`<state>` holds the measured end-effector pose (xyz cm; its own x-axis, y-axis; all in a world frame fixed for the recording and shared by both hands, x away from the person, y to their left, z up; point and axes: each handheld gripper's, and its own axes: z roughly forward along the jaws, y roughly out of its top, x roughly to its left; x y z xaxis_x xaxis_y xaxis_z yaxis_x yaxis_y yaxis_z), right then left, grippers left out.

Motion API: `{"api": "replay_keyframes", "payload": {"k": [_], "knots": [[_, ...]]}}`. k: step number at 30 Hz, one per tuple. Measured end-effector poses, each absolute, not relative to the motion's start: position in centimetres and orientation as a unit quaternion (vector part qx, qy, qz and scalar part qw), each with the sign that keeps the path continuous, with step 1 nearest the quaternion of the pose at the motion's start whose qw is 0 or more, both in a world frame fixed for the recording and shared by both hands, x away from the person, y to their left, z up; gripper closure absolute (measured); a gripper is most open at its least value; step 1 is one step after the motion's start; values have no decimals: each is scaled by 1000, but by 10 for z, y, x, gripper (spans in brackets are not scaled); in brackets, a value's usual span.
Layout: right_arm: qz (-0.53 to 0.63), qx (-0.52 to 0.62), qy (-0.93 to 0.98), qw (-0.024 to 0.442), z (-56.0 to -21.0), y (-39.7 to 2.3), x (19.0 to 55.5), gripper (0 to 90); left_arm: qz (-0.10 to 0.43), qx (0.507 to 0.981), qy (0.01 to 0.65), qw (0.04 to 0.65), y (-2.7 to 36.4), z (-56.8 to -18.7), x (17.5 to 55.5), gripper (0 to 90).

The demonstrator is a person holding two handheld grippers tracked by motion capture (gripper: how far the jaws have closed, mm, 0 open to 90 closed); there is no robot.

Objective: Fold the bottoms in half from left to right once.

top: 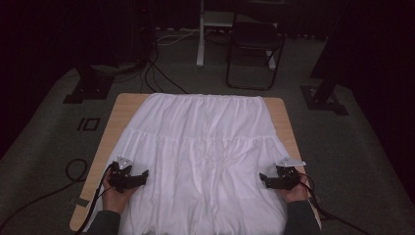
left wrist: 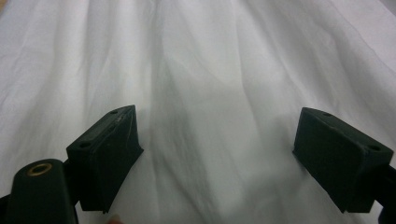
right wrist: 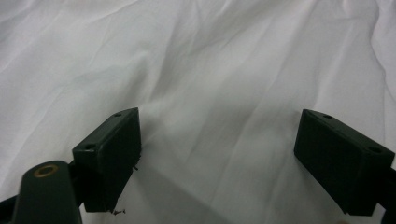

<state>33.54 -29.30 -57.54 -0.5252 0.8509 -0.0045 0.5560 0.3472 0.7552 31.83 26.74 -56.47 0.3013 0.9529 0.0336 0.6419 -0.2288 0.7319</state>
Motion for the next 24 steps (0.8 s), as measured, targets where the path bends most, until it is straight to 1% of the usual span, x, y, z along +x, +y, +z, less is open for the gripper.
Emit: {"api": "replay_keyframes", "payload": {"k": [11, 16, 17, 20, 24], "knots": [[362, 443, 795, 204, -575, -292, 336, 142, 250, 741, 538, 315, 267, -565, 319, 155], [361, 440, 797, 202, -576, -291, 336, 123, 251, 739, 541, 314, 267, -565, 319, 156], [361, 440, 797, 202, -576, -292, 336, 123, 252, 737, 542, 315, 267, -564, 318, 167], [361, 440, 797, 202, -576, -292, 336, 123, 244, 733, 545, 327, 271, -561, 315, 247], [361, 440, 797, 202, -576, -292, 336, 123, 247, 720, 547, 348, 278, -554, 310, 248]]}}
